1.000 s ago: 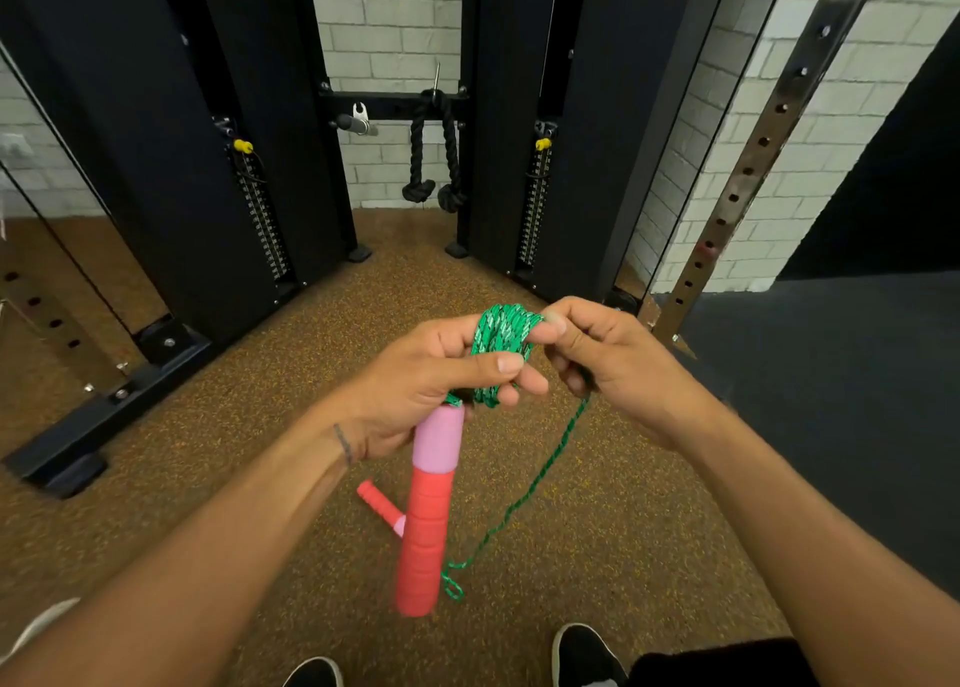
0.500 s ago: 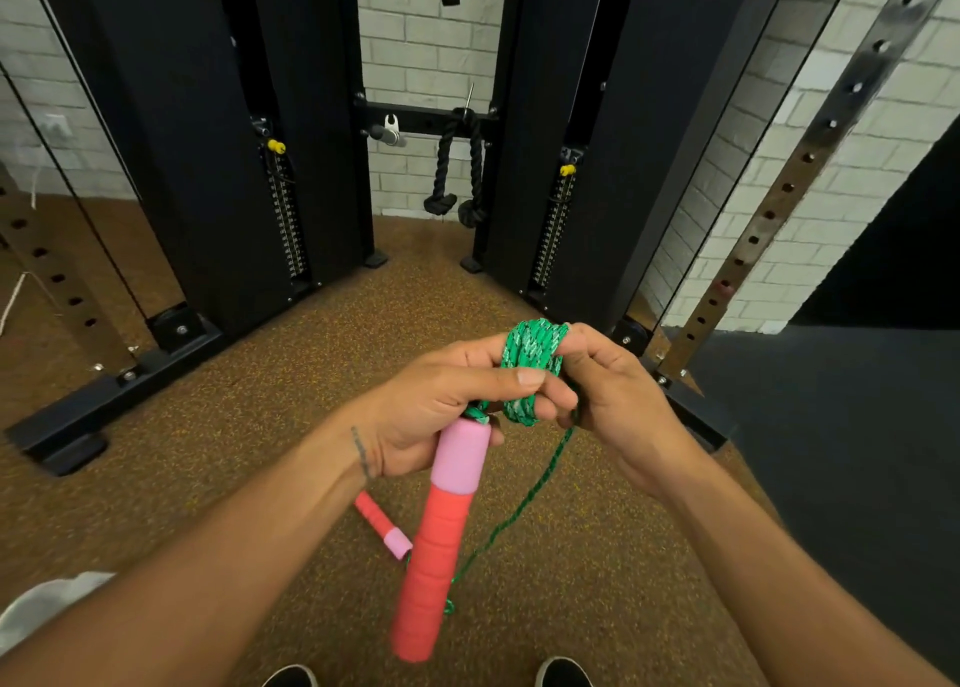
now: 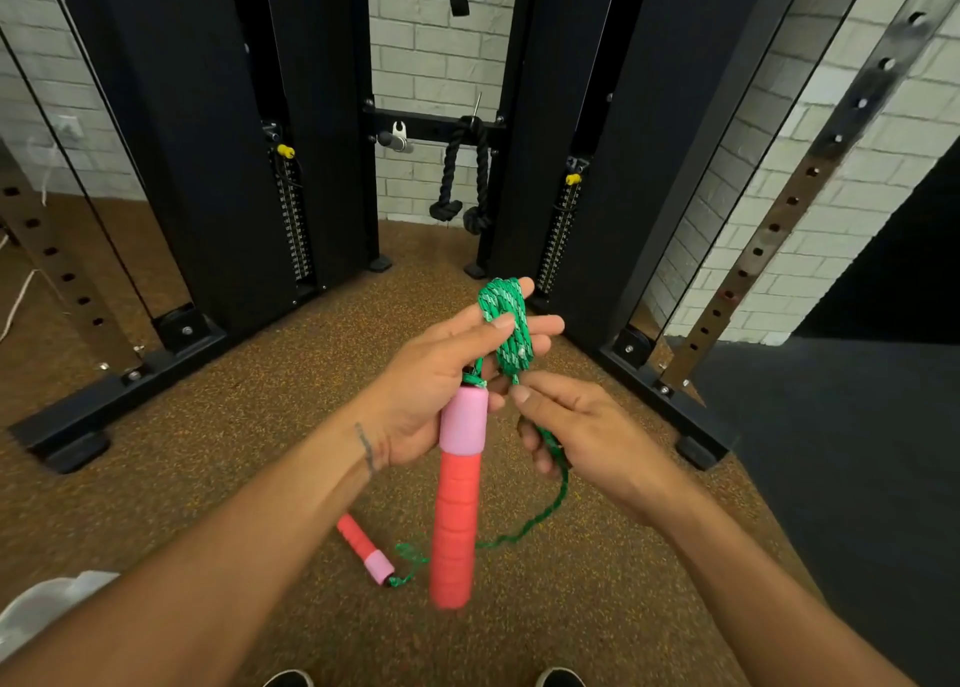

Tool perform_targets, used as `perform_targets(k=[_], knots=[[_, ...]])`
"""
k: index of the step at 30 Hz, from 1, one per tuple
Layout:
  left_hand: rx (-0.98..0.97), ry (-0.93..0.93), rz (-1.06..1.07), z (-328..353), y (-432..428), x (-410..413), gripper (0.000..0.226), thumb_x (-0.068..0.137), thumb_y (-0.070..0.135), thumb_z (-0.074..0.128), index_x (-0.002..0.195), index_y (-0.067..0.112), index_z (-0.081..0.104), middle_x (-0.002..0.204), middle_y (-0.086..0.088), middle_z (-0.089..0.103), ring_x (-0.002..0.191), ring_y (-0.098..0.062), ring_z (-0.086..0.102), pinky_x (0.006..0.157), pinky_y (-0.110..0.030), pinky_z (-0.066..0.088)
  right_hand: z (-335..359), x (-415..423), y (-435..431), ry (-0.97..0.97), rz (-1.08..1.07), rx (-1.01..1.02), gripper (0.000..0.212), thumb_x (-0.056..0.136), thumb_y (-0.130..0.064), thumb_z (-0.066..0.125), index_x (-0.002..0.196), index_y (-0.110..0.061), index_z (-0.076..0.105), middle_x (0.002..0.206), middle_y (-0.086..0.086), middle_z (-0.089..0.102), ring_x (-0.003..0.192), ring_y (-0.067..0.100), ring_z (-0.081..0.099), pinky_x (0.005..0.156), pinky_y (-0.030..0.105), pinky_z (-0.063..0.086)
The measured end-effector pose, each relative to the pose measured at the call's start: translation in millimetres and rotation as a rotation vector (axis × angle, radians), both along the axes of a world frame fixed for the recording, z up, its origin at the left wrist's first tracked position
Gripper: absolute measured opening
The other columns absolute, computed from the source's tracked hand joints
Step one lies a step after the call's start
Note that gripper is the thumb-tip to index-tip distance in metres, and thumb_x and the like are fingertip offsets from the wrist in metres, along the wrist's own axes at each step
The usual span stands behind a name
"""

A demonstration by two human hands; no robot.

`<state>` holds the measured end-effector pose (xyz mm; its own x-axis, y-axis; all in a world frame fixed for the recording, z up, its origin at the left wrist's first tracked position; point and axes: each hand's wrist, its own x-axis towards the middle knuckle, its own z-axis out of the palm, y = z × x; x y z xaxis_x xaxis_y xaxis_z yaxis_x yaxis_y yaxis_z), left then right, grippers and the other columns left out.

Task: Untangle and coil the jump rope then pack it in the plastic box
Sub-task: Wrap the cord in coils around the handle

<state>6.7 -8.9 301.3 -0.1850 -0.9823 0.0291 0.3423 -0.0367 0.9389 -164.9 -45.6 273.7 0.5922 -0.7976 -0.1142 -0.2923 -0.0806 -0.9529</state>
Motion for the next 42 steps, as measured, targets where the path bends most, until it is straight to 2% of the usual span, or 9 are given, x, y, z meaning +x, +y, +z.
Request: perform_targets(k=[2,8,14,18,21,24,31,37,42], knots=[[0.001,-0.019,-0.002,2,-2,4,0.041,0.101,0.018,0.045,0.14,0.03,0.049,0.128,0.002,0.069,0.116,-0.008,0.064,0.07,-0.024,0.049,3,-2,0,0.042,-0.013,-0.08,0.024,0.101,-0.038,0.051,0.098,-0.033,0.074,0.065,-0.007,0.052,0.057,0.006,0.047,0.054,0.023,0.04],[-0.004,-0.23,-0.039,-3,-3,9,0.057,0.095,-0.002,0.046,0.141,0.032,0.046,0.125,0.007,0.07,0.118,-0.009,0.063,0.055,-0.016,0.048,5,-7,2,0.045,0.043,-0.21,0.021,0.094,-0.041,0.061,0.083,-0.029,0.074,0.066,0.0,0.048,0.061,0.017,0.04,0.058,0.034,0.034],[-0.029,-0.421,-0.102,-6,-6,10,0.063,0.089,-0.006,0.056,0.139,0.031,0.049,0.094,0.015,0.073,0.066,-0.004,0.051,0.054,-0.021,0.041,18,-16,-1,-0.12,0.0,-0.269,0.018,0.094,-0.022,0.063,0.081,-0.011,0.069,0.064,-0.019,0.064,0.054,-0.003,0.047,0.063,0.035,0.048],[-0.051,-0.473,-0.216,-4,-4,9,0.045,0.087,0.001,0.066,0.127,0.023,0.059,0.093,0.01,0.073,0.075,0.0,0.061,0.059,-0.019,0.044,25,-16,-1,-0.221,0.008,-0.311,0.015,0.095,-0.014,0.062,0.082,-0.009,0.065,0.069,-0.002,0.066,0.061,-0.003,0.056,0.062,0.012,0.043],[-0.044,-0.494,-0.24,-1,-2,7,0.033,0.084,0.016,0.07,0.117,0.016,0.063,0.102,0.003,0.076,0.08,-0.001,0.066,0.058,-0.02,0.045,24,-17,-4,-0.217,-0.017,-0.339,0.014,0.091,-0.027,0.065,0.084,-0.015,0.065,0.077,0.016,0.064,0.073,0.018,0.06,0.069,0.027,0.049],[-0.027,-0.515,-0.224,-1,-3,7,0.038,0.081,0.027,0.069,0.115,0.012,0.063,0.105,-0.003,0.077,0.086,-0.004,0.069,0.058,-0.022,0.044,18,-16,-9,-0.197,-0.06,-0.379,0.016,0.089,-0.033,0.066,0.091,-0.017,0.064,0.087,0.01,0.062,0.08,0.024,0.058,0.072,0.037,0.05],[0.043,-0.362,-0.286,-3,0,5,0.04,0.081,0.024,0.07,0.12,0.016,0.065,0.097,-0.004,0.077,0.077,-0.005,0.068,0.051,-0.017,0.044,18,-17,-16,-0.354,-0.15,-0.297,0.014,0.084,-0.024,0.066,0.09,-0.014,0.059,0.078,-0.008,0.059,0.069,0.003,0.058,0.06,0.018,0.049],[0.04,-0.133,-0.322,-6,5,-4,0.036,0.086,0.014,0.063,0.119,0.026,0.071,0.098,-0.004,0.076,0.077,-0.003,0.067,0.05,-0.013,0.045,3,-14,-18,-0.3,-0.136,-0.119,0.014,0.103,-0.019,0.049,0.094,-0.013,0.058,0.078,-0.002,0.061,0.063,0.011,0.051,0.057,0.025,0.042],[0.02,-0.062,-0.227,-6,4,-4,0.03,0.077,0.021,0.072,0.107,0.024,0.073,0.106,-0.006,0.076,0.082,-0.004,0.069,0.048,-0.014,0.046,2,-5,-9,-0.29,-0.107,0.0,0.035,0.099,-0.041,0.041,0.11,-0.02,0.066,0.068,-0.011,0.062,0.058,0.002,0.049,0.054,0.021,0.039]])
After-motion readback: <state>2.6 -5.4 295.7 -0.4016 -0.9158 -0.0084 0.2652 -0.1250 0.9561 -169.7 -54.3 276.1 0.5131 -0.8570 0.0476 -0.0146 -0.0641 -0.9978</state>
